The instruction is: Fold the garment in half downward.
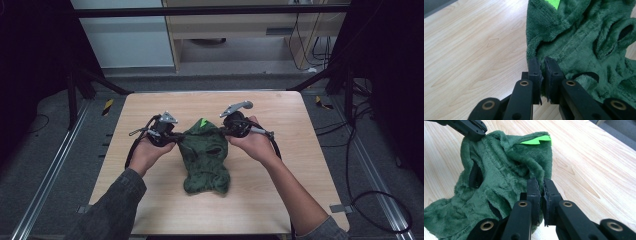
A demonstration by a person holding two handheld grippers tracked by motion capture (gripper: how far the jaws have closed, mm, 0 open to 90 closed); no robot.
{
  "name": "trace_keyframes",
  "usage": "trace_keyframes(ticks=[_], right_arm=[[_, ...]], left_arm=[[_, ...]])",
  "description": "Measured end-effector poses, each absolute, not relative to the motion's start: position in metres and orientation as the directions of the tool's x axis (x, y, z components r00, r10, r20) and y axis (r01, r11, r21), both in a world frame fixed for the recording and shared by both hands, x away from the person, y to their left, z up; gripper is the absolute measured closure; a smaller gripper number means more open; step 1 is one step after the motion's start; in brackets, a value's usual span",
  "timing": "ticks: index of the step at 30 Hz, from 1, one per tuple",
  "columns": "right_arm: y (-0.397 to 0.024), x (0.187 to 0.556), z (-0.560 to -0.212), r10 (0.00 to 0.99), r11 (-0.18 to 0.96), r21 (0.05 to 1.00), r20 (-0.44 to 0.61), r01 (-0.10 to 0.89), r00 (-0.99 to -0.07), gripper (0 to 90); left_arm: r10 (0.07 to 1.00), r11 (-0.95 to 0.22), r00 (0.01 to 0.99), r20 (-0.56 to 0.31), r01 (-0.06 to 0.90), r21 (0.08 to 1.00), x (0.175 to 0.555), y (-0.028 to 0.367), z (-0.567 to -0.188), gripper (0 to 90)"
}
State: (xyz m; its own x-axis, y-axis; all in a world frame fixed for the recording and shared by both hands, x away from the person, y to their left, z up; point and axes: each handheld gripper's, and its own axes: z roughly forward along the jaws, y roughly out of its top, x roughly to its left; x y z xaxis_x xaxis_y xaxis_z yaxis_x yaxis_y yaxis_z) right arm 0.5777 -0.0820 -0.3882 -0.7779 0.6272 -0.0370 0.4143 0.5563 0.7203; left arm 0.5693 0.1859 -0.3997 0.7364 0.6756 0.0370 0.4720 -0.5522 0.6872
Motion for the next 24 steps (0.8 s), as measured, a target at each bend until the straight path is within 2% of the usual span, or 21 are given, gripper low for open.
trace_keyframes(ticks=[24], right_arm=[[-0.105,0.585,-0.376,0.67,0.507,0.756,-0.044,0.414,-0.741,85.3]], left_arm=[[0.674,-0.575,0.734,0.085,0.449,0.684,0.584,0.164,-0.378,83.8]])
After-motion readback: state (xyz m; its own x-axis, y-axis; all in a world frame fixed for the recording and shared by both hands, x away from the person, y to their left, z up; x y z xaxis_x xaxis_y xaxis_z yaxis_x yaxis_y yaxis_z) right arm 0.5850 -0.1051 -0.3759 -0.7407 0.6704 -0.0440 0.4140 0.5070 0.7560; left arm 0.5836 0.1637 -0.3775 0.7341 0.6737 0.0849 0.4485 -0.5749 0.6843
